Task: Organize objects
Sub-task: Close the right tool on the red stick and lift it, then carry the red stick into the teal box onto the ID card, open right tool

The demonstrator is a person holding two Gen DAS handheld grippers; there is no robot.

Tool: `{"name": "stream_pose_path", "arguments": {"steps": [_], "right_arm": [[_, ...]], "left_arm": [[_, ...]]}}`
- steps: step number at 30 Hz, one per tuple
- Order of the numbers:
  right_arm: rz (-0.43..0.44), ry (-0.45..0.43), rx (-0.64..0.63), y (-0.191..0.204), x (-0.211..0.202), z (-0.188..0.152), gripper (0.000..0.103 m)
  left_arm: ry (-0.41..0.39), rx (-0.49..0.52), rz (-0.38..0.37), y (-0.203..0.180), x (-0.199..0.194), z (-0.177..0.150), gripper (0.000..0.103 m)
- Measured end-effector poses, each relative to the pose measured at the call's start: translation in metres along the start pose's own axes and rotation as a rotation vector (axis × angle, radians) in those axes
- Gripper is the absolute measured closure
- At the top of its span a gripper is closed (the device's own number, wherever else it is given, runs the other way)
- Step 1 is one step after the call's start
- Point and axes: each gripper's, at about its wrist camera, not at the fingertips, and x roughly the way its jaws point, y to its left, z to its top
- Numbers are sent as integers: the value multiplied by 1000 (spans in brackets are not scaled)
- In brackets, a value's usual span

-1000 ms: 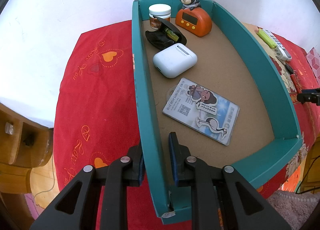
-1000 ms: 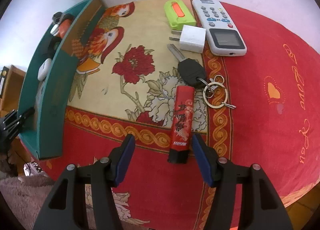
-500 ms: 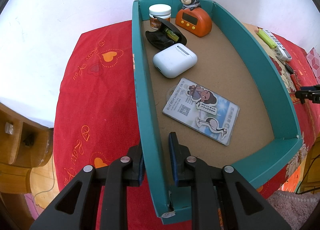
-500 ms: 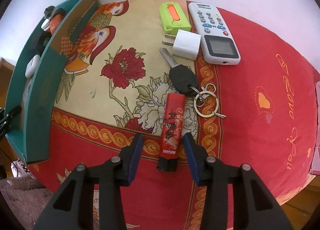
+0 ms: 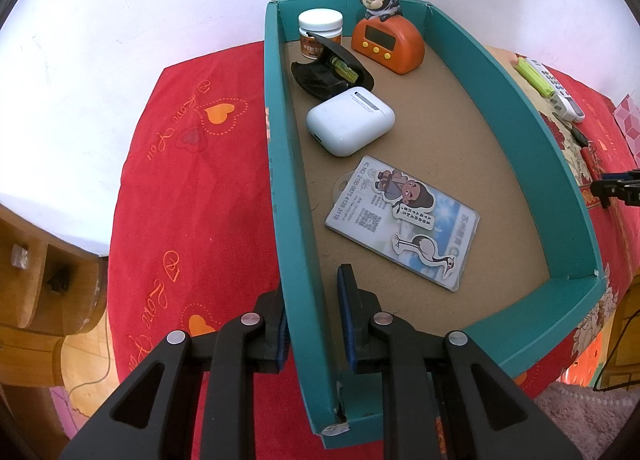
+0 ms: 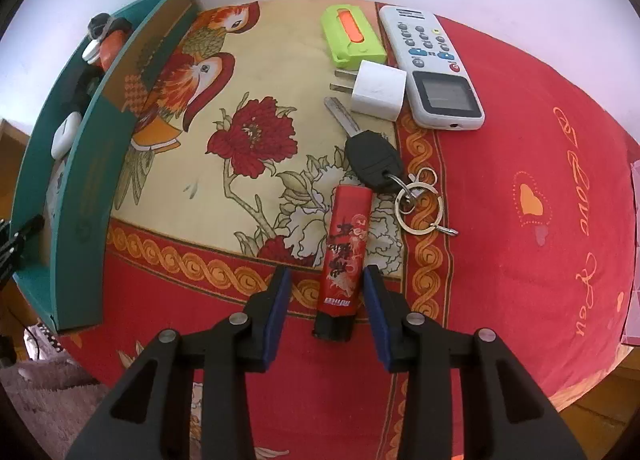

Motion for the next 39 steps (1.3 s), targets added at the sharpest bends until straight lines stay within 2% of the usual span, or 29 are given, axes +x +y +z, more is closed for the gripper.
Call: {"name": "stream_pose_path", "arguments": {"steps": [2, 4, 8, 12, 19, 31, 39], "right_arm": [[-3, -1, 2, 0, 1, 1, 71], [0, -9, 24, -5, -1, 1, 84], [20, -15, 63, -19, -4, 6, 84], [90, -29, 116, -25, -8, 0, 84], [165, -73, 116, -10, -27, -1, 84], [304, -172, -41, 83, -66, 27, 84], [345, -154, -196, 149, -64, 42, 84]], "left_arm": [[-1, -1, -1, 0, 0, 0, 83], [0, 1, 0, 0, 0, -1, 83], [0, 0, 0, 0, 0, -1, 83], [0, 1, 0, 0, 0, -2, 83], [2, 4, -2, -1, 0, 0, 83], [1, 4, -1, 0, 0, -1, 83], [1, 2, -1, 0, 0, -1, 83]]}}
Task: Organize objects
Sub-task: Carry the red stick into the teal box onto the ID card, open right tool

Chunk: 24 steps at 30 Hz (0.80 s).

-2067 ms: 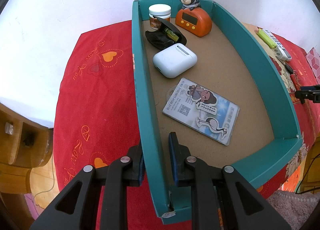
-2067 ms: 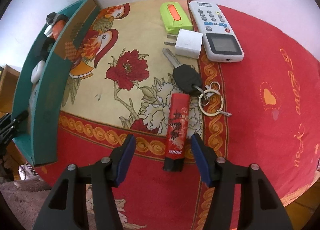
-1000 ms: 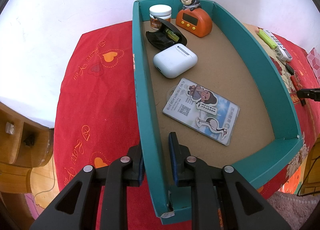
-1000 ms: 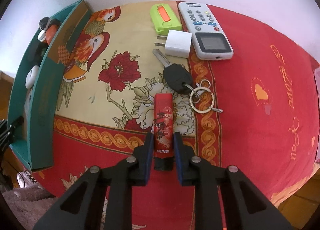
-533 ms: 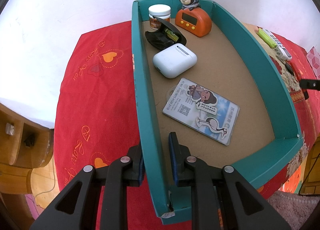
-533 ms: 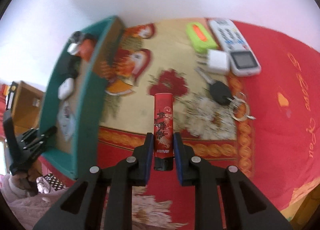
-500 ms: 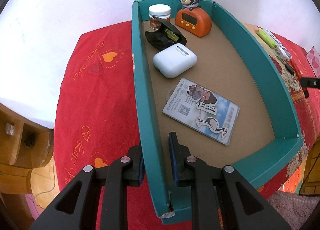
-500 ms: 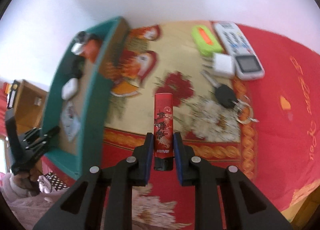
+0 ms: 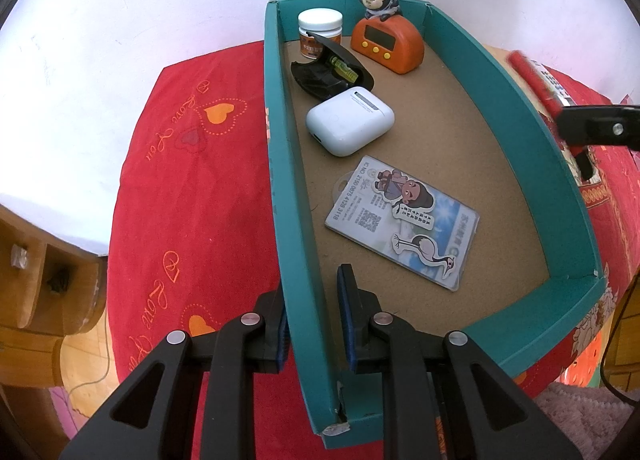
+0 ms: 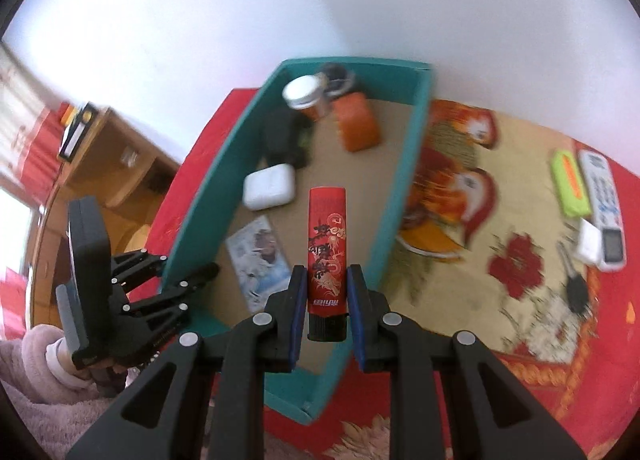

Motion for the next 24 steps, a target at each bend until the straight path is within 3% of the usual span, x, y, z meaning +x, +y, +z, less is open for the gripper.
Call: {"name": "stream_pose_path", "arguments": {"steps": [12, 24], "right_arm": [[56, 144, -91, 50, 73, 4, 84], [17, 182, -118, 57, 99, 2, 84]], "left_arm": [[-1, -5, 1, 0, 0, 0, 83], [-2, -4, -1, 0, 0, -1, 83]]}}
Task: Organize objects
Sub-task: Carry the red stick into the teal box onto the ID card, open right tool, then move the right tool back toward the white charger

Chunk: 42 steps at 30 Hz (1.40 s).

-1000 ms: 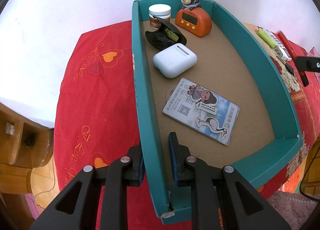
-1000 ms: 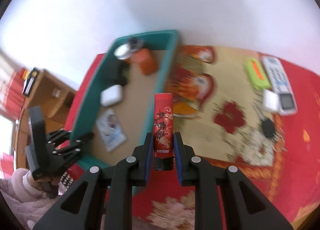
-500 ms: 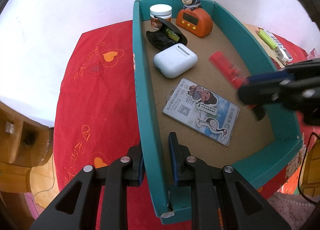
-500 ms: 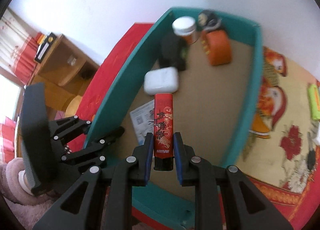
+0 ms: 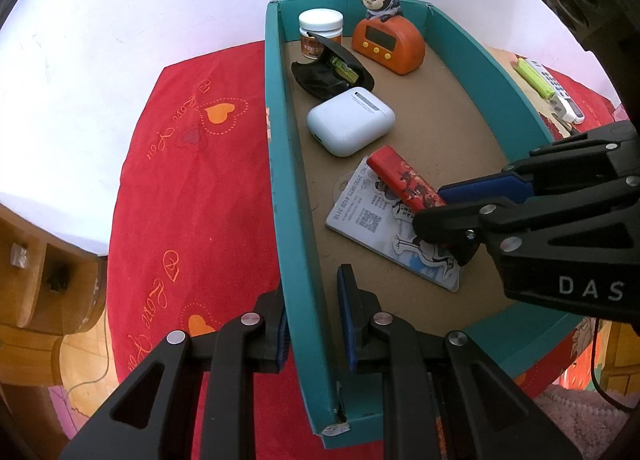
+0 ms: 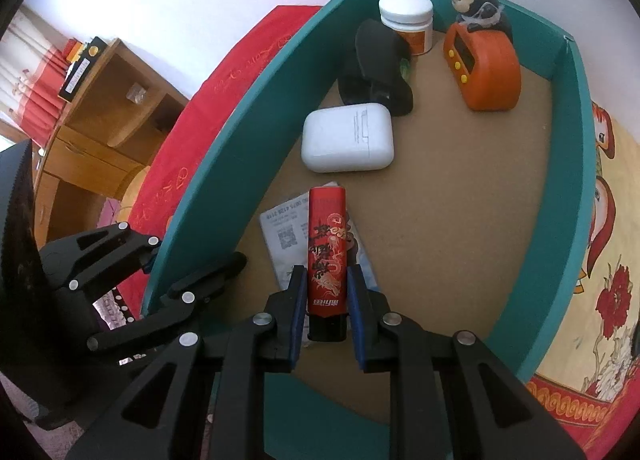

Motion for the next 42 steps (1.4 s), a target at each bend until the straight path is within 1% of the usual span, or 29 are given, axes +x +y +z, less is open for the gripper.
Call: {"name": "stream_pose_path", "arguments": {"steps": [12, 16, 22, 26, 32, 34, 36, 38, 42], "right_arm": [[-29, -14, 5, 6, 0, -1, 83], [-31, -20, 17, 11, 0, -2, 77], [-3, -75, 61, 16, -16, -8, 73], [-12, -110, 114, 9, -33, -15, 72], [-37, -198, 183, -19, -79, -36, 70], [-57, -220, 188, -33, -94, -44, 66], [-95, -231, 204, -54, -106, -52, 64], [-129, -228, 242, -82, -112, -61, 63], [-197, -219, 373, -145, -113, -76, 62]], "left_arm": [[-1, 6, -10, 1, -1, -1, 83], [0, 12, -17, 3, -1, -1, 83], [-1, 24, -23, 4, -1, -2, 83], [-2, 25, -46, 7, 0, -2, 83], [2, 42, -33, 4, 0, 0, 83], [5, 34, -33, 4, 1, 2, 83], [11, 29, -36, 5, 1, 3, 83], [11, 16, -42, 6, 2, 3, 83], [12, 3, -39, 7, 2, 3, 83]]}}
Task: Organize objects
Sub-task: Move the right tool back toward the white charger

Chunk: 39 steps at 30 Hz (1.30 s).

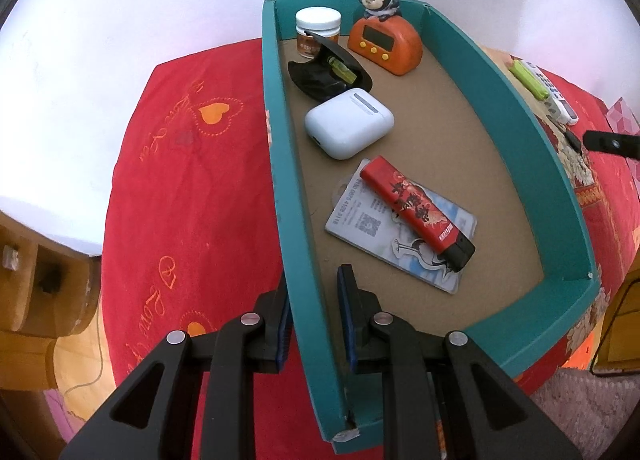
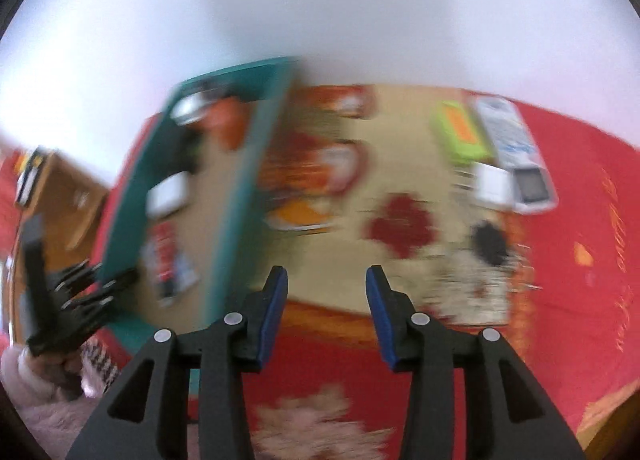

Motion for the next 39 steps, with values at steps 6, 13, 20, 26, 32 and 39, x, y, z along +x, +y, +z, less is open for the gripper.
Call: {"name": "stream_pose_path", "arguments": {"steps": [6, 13, 20, 26, 32, 39], "right_arm": [[-70, -37, 174, -68, 13, 22, 61], [-118, -29, 205, -92, 34, 41, 61], [-125, -27, 210, -96, 48, 49, 61], [-133, -23, 220, -105, 51, 56, 61], [-127, -14, 237, -110, 56, 67, 55], [-151, -10, 200, -108, 64, 81, 43]], "left_arm": [[1, -15, 17, -2, 0, 0, 83], [1, -32, 30, -4, 0, -1, 83], [0, -42, 34, -4, 0, -2, 83], [2, -40, 37, -5, 0, -2, 83], [2, -40, 37, -5, 0, -2, 83], [2, -40, 37, -5, 0, -2, 83]]}}
